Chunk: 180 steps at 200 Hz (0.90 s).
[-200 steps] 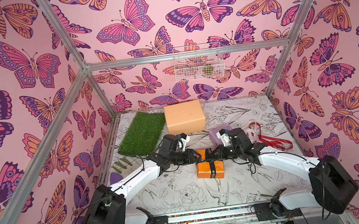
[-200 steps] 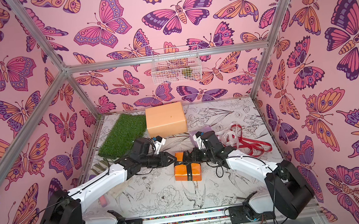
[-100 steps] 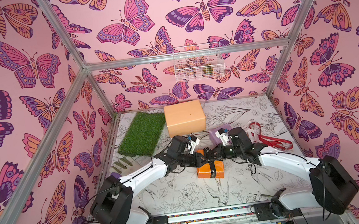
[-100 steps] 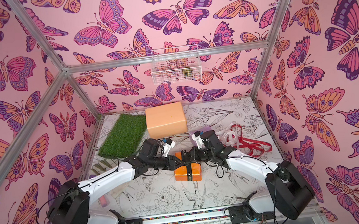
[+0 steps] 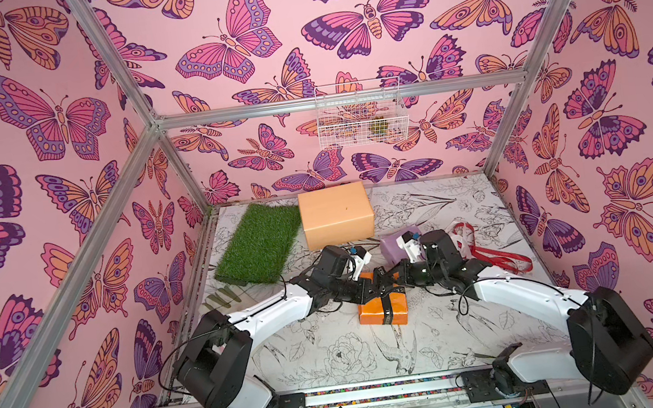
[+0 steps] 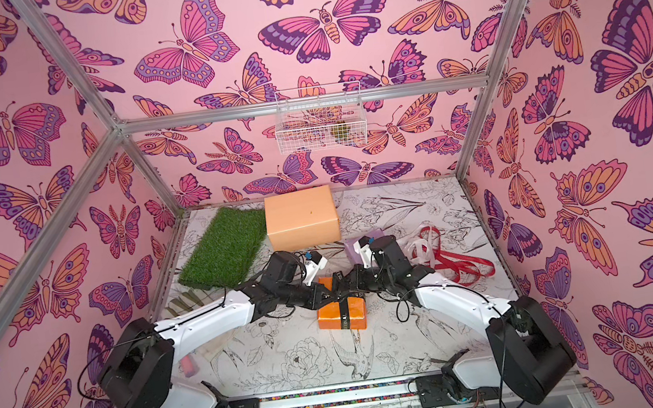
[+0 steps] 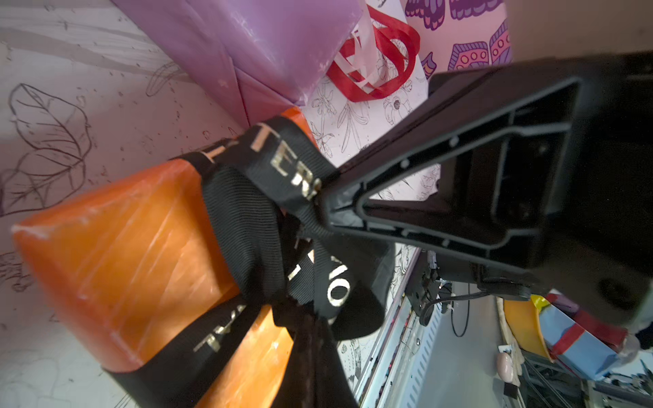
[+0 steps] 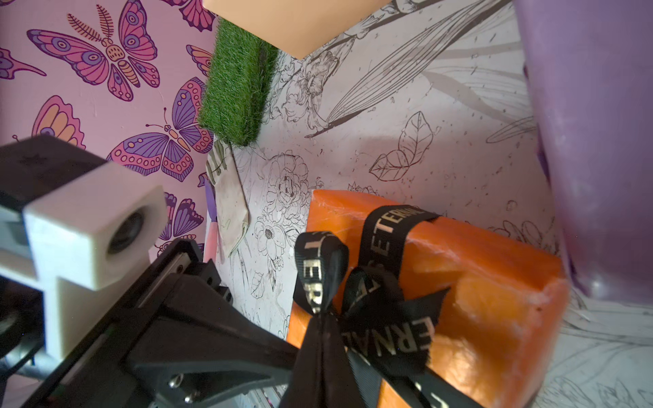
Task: Untie the ribbon bows on the gift boxes
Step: Untie the ribbon from the gift box.
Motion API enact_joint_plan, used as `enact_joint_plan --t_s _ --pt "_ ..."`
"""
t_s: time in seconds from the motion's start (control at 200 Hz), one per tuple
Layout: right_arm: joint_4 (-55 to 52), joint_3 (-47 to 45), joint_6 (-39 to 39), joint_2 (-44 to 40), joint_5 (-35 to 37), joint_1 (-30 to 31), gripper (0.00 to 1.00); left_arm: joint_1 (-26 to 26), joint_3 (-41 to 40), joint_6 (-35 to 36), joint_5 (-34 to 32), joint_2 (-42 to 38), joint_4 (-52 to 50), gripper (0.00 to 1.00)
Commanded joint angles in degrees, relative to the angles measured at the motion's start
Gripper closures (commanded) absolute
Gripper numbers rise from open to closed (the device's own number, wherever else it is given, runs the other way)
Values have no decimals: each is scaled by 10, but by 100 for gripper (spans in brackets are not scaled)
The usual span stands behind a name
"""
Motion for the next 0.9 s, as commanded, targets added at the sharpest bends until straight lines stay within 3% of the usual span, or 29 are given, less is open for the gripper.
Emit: enact_joint_plan --t_s 0.0,0.285,0.491,0.576,0.651,0.896 --pt "-36 5 -15 -21 17 -14 91 2 -19 13 -46 -36 -27 100" --pt "-100 19 -51 -35 56 -17 93 10 -50 -19 -94 -69 -52 100" --pt "-67 17 -47 -37 20 -14 100 11 -48 -19 -86 -70 -34 100" --pt "-66 21 -49 -31 19 -10 99 10 -50 -23 -61 -61 -12 67" --pt "-66 22 -50 -27 20 -10 100 10 -53 -34 -39 -53 9 50" --pt "-68 18 -51 -31 27 -10 99 10 -71 -89 -23 -61 50 41"
